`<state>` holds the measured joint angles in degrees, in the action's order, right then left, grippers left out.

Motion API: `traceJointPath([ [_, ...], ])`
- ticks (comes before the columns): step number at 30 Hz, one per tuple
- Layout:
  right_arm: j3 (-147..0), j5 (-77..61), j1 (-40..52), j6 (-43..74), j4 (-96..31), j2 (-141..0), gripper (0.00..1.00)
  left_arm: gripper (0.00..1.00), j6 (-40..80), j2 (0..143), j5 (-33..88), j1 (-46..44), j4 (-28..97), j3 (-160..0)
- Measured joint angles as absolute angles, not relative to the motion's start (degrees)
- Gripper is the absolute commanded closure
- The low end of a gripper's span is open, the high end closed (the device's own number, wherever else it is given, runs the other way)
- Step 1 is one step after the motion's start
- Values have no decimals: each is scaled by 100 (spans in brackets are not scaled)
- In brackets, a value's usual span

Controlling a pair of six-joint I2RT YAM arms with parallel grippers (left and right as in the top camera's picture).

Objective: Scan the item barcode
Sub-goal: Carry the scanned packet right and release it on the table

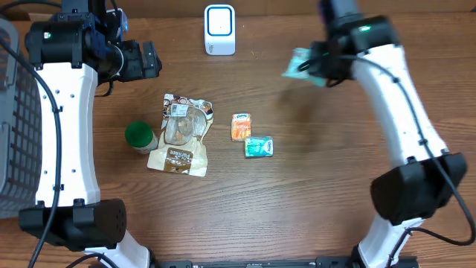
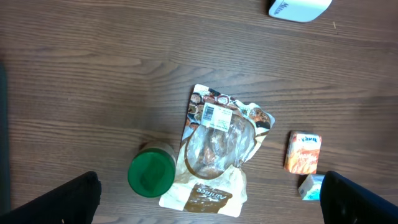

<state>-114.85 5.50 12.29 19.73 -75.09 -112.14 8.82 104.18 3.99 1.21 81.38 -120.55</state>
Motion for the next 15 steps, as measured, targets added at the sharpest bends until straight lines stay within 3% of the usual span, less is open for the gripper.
traceJointPath([
  [11, -9227, 95, -666, 2386, -6696, -11222, 96, 0, 882, 10418, 399, 121, 8141, -12055],
  [15, -8584, 40, -867, 2458, -6311, -11225, 85, 0, 882, 10418, 399, 121, 8138, -12055],
])
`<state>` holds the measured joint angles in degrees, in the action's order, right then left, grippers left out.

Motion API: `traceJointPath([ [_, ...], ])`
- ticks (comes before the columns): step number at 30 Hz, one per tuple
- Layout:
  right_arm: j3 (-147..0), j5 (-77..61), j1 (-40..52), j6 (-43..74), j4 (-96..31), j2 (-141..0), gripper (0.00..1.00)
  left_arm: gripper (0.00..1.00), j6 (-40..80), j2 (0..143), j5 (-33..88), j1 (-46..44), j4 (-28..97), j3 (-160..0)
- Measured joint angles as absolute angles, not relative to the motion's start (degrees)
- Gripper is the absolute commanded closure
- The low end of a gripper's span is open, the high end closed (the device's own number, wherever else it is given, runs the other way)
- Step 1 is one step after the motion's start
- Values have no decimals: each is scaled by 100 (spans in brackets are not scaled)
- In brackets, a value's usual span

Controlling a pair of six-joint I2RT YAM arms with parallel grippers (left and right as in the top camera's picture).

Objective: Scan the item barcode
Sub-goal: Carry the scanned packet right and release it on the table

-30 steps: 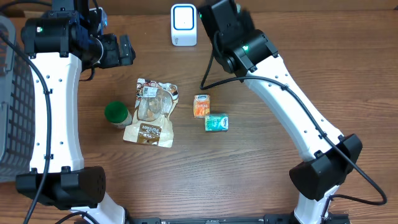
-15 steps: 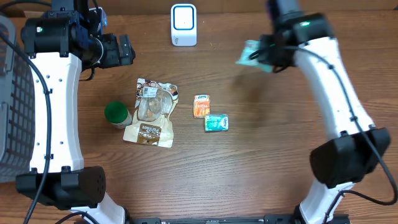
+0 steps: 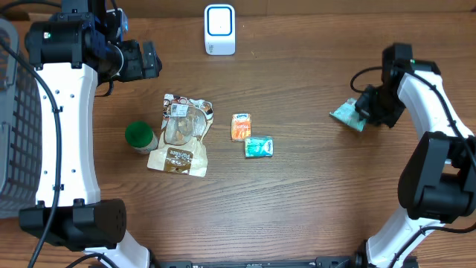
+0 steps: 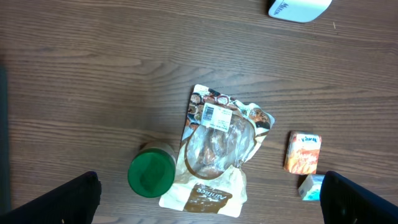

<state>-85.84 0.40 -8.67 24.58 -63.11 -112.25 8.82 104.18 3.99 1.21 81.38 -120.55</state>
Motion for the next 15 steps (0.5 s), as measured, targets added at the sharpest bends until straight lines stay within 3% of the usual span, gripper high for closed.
traceJointPath([
  [2, -8538, 27, -904, 2482, -6355, -11225, 88, 1, 882, 10418, 399, 121, 8138, -12055],
  [3, -8541, -10, -919, 2480, -6361, -11225, 96, 0, 882, 10418, 399, 121, 8138, -12055],
  [6, -8613, -296, -913, 2272, -6519, -11225, 96, 0, 882, 10418, 399, 121, 8141, -12055],
  [7, -8676, -454, -910, 2108, -6643, -11225, 88, 0, 882, 10418, 399, 121, 8138, -12055],
  [10, -8991, -913, -878, 1671, -7024, -11225, 37, 0, 882, 10418, 399, 121, 8138, -12055],
  [12, -9244, -1122, -856, 1479, -7207, -11225, 28, 0, 882, 10418, 399, 121, 8141, -12055],
  [15, -9588, -1385, -847, 1216, -7494, -11225, 27, 0, 882, 10418, 399, 121, 8138, -12055],
])
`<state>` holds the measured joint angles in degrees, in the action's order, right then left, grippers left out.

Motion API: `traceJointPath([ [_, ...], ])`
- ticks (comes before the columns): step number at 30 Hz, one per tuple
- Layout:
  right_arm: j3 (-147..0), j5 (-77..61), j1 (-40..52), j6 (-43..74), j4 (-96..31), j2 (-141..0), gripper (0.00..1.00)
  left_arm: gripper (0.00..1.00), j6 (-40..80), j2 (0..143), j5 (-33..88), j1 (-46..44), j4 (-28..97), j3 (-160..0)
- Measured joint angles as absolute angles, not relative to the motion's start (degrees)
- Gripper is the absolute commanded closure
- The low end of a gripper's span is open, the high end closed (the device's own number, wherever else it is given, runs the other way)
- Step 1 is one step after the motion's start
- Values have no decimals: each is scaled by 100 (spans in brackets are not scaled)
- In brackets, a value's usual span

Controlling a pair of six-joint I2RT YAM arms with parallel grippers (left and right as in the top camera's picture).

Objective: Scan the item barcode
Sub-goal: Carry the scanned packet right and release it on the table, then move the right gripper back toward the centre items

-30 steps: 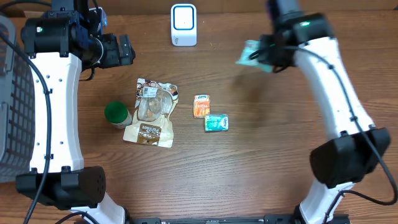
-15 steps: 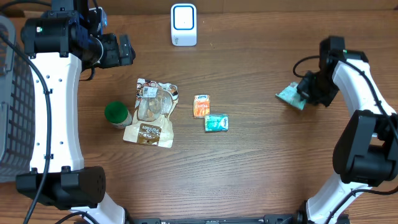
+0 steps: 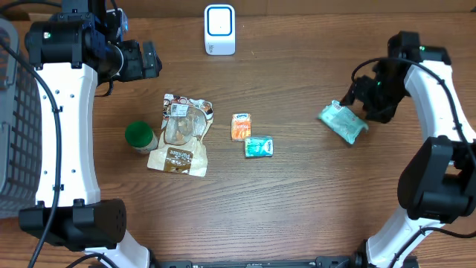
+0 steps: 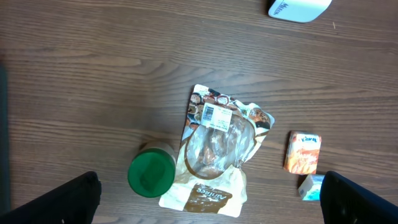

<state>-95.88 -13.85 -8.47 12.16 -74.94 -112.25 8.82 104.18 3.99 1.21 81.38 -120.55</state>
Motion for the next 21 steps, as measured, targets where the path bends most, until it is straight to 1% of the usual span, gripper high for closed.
traceJointPath([
  [5, -9992, -1640, -847, 836, -7953, -11225, 27, 1, 882, 10418, 399, 121, 8138, -12055],
  [6, -10066, -1728, -832, 685, -8025, -11225, 30, 0, 882, 10418, 399, 121, 8138, -12055],
  [9, -10149, -2110, -768, 187, -8180, -11225, 48, 0, 882, 10418, 399, 121, 8138, -12055],
  [11, -10149, -2467, -611, -196, -8263, -11225, 55, 0, 882, 10418, 399, 121, 8138, -12055],
  [13, -10149, -2768, -370, -486, -8270, -11225, 60, 1, 880, 10418, 399, 121, 8138, -12055],
  [14, -10149, -2880, -207, -604, -8261, -11225, 60, 0, 882, 10418, 399, 121, 8138, -12055],
  [15, -10149, -2961, -47, -670, -8241, -11225, 53, 0, 880, 10418, 399, 121, 8138, -12055],
  [16, -10149, -3028, 176, -753, -8189, -11225, 43, 0, 882, 10418, 399, 121, 8138, -12055],
  [17, -10149, -3063, 311, -790, -8147, -11225, 0, 0, 882, 10418, 399, 121, 8141, -12055],
  [21, -10149, -2998, 1000, -871, -7846, -11220, 0, 1, 882, 10418, 399, 121, 8138, -12055],
])
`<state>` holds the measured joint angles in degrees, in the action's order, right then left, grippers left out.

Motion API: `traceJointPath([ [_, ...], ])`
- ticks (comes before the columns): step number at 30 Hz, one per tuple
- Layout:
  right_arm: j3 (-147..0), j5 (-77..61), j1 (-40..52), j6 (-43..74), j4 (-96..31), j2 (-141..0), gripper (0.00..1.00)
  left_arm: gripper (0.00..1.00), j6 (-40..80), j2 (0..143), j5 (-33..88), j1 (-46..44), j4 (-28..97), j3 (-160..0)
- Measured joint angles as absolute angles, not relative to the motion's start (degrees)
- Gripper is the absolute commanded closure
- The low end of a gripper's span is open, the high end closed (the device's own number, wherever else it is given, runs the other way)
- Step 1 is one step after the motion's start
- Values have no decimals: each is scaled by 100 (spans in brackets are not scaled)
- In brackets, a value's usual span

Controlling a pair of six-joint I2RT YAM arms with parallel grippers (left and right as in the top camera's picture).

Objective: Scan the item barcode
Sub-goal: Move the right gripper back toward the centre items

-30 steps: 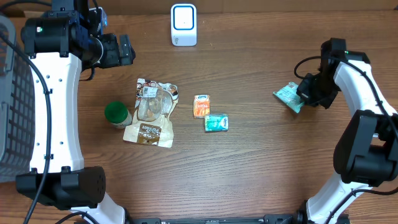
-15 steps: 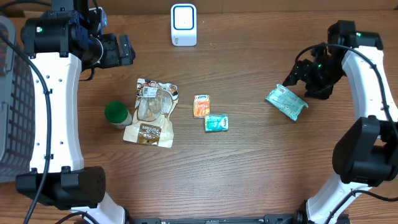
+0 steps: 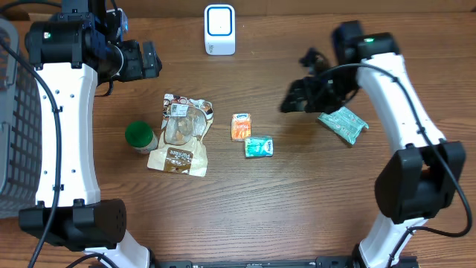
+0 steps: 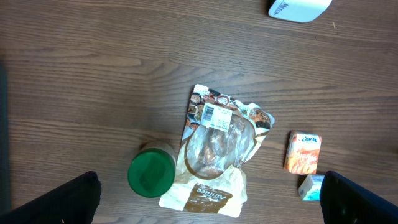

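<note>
The white scanner (image 3: 219, 30) stands at the back middle; its lower edge shows in the left wrist view (image 4: 297, 7). A teal packet (image 3: 343, 123) lies flat on the table at the right. My right gripper (image 3: 294, 100) hovers left of it, apart from it, open and holding nothing, slightly blurred. My left gripper (image 3: 152, 59) hangs high at the back left, its fingers (image 4: 56, 199) spread wide, open above a snack pouch (image 4: 214, 155) whose barcode label faces up.
A green-lidded jar (image 3: 138, 135) touches the pouch's left side. An orange packet (image 3: 240, 126) and a small teal box (image 3: 259, 147) lie in the middle. A grey basket (image 3: 11, 134) fills the left edge.
My right gripper has moved left, away from the teal packet, which stays on the table at the right. The left arm has not moved.
My right gripper first held the teal packet in the air right of the scanner. Then it held it low at the table's right side. Then the packet lay on the table with the gripper beside it. Now the gripper stands apart from it.
</note>
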<state>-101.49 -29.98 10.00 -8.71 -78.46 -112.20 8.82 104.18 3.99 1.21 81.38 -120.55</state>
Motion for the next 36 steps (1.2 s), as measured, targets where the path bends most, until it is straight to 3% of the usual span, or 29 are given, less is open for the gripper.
traceJointPath([
  [13, -10151, -1455, 1551, 244, -7380, -10036, 0, 0, 882, 10418, 399, 121, 8138, -12055],
  [28, -10154, -1151, 1553, 423, -7406, -9542, 0, 0, 882, 10418, 399, 121, 8138, -12055],
  [29, -10154, -1188, 1553, 405, -7378, -9542, 3, 0, 882, 10418, 399, 121, 8138, -12055],
  [32, -10095, -1439, 1553, 255, -7179, -9542, 46, 0, 882, 10418, 399, 121, 8138, -12055],
  [33, -10003, -1527, 1553, 185, -7065, -9542, 56, 0, 882, 10418, 399, 121, 8138, -12055],
  [36, -9627, -1649, 1553, 242, -6838, -9548, 60, 0, 882, 10418, 399, 121, 8138, -12055],
])
